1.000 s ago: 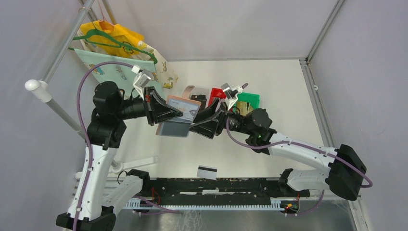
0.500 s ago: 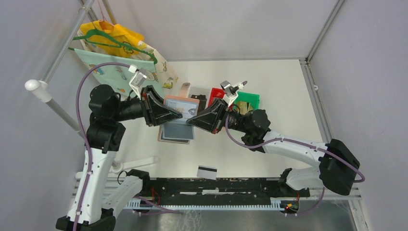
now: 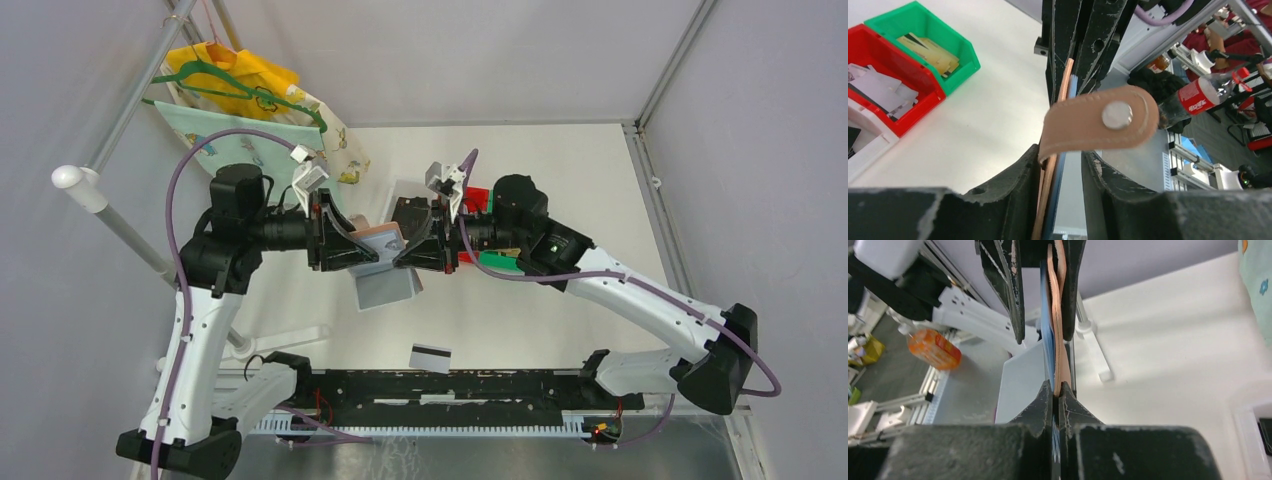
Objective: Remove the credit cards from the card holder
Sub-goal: Remove the credit card from the card holder.
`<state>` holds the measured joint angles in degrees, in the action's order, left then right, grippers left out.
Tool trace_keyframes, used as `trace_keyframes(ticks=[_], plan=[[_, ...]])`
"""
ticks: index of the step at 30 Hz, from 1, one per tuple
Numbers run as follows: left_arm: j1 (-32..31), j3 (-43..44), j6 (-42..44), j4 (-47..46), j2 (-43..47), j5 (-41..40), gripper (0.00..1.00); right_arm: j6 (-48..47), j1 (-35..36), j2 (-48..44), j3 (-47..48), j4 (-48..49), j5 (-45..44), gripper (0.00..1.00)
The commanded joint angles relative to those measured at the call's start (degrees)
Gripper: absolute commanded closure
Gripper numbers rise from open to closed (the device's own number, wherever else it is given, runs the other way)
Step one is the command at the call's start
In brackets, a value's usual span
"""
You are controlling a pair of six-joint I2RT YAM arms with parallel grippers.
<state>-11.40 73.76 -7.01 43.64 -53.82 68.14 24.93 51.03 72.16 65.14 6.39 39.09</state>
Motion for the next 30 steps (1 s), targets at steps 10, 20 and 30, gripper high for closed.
trace_keyframes(ticks=[10, 20, 30], plan=[[-0.21, 8.14, 43.15, 39.6, -8.7, 3.52, 0.8, -18.59, 2.3, 4.57, 13.57, -21.39, 2.67, 1.0], [-0.2, 6.97, 41.85, 38.93, -9.52, 7.16, 0.82, -19.68, 2.96, 6.96, 16.66, -21.95, 4.24, 1.0], [-0.21, 7.05, 25.28, 23.96, -7.96, 5.62, 0.39, -21.82, 3.17, 8.23, 19.82, -26.31, 0.68, 1.0]])
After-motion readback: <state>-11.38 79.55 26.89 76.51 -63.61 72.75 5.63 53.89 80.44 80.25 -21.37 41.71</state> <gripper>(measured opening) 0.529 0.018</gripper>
